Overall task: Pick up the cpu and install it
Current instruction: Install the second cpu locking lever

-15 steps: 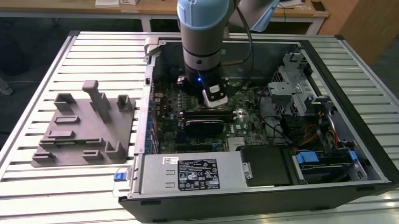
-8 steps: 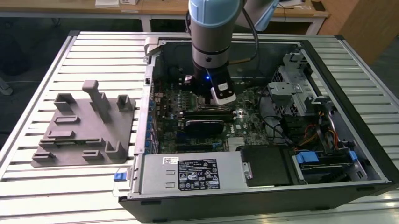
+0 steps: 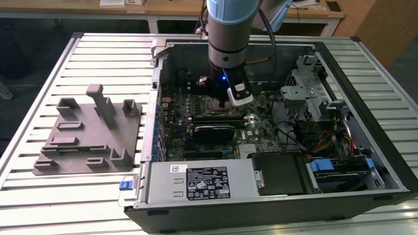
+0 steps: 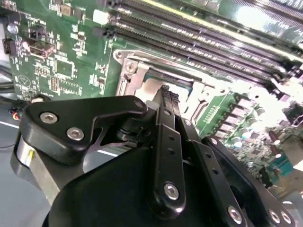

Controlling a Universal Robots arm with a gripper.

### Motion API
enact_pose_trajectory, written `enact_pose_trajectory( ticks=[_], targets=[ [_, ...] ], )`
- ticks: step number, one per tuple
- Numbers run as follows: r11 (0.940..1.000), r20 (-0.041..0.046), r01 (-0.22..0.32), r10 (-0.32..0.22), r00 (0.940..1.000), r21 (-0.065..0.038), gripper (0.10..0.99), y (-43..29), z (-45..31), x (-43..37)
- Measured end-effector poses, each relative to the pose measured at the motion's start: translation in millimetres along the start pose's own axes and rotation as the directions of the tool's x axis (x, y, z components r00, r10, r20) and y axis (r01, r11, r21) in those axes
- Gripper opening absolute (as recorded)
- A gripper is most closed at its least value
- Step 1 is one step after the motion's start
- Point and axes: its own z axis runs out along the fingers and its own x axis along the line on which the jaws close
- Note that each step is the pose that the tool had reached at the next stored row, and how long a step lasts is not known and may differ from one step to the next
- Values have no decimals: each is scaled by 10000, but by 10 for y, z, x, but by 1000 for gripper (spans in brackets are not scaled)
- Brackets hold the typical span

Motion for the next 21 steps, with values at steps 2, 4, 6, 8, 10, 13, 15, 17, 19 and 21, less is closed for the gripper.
enact_pose_trajectory(
  ticks=[2, 4, 6, 8, 10, 13, 15, 17, 19, 21],
  targets=[
    [10000, 4, 2, -2, 10000, 41, 106, 33, 5, -1],
    [10000, 12, 4, -4, 10000, 81, 106, 56, 9, 2],
    [10000, 13, 6, -6, 10000, 83, 106, 59, 10, 2],
    [10000, 13, 5, -5, 10000, 86, 106, 62, 6, 3],
    [10000, 13, 5, -5, 10000, 84, 106, 65, -10, 3],
    [10000, 13, 5, -5, 10000, 83, 106, 73, -54, 2],
    [10000, 14, 5, -5, 10000, 84, 106, 79, -86, 1],
    [10000, 17, 6, -6, 10000, 83, 106, 85, -126, 0],
    [10000, 25, 6, -6, 10000, 81, 106, 92, -164, -1],
    [10000, 34, 8, -8, 10000, 80, 106, 96, -191, -2]
  ],
)
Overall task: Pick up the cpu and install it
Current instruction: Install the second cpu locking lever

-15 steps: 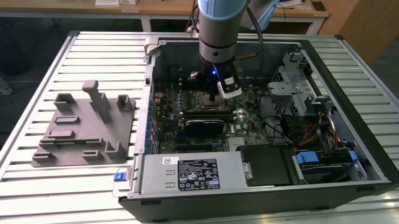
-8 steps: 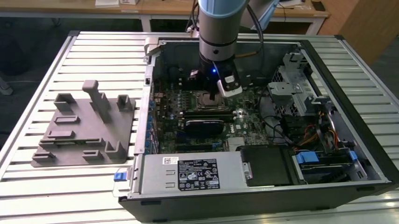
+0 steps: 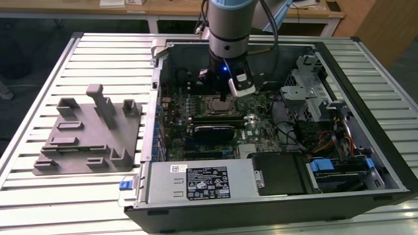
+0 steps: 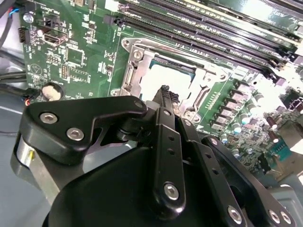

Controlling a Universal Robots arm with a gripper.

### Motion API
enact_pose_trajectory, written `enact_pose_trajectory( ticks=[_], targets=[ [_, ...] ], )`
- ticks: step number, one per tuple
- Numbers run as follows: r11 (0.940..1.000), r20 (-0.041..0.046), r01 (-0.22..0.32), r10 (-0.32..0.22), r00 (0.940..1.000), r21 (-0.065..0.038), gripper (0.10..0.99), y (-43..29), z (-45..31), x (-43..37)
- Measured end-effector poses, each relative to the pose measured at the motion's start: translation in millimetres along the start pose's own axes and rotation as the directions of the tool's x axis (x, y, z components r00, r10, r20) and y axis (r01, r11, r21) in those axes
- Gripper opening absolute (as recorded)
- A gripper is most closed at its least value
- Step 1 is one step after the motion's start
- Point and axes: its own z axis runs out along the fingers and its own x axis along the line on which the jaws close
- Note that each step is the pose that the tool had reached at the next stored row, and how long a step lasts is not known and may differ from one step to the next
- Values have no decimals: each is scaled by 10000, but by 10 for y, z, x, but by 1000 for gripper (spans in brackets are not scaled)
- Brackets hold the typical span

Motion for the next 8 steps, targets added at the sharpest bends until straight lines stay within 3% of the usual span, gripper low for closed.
enact_pose_trajectory(
  ticks=[8],
  targets=[
    [10000, 6, 1, -1, 10000, 9, 106, 4, -22, -1]
  ],
)
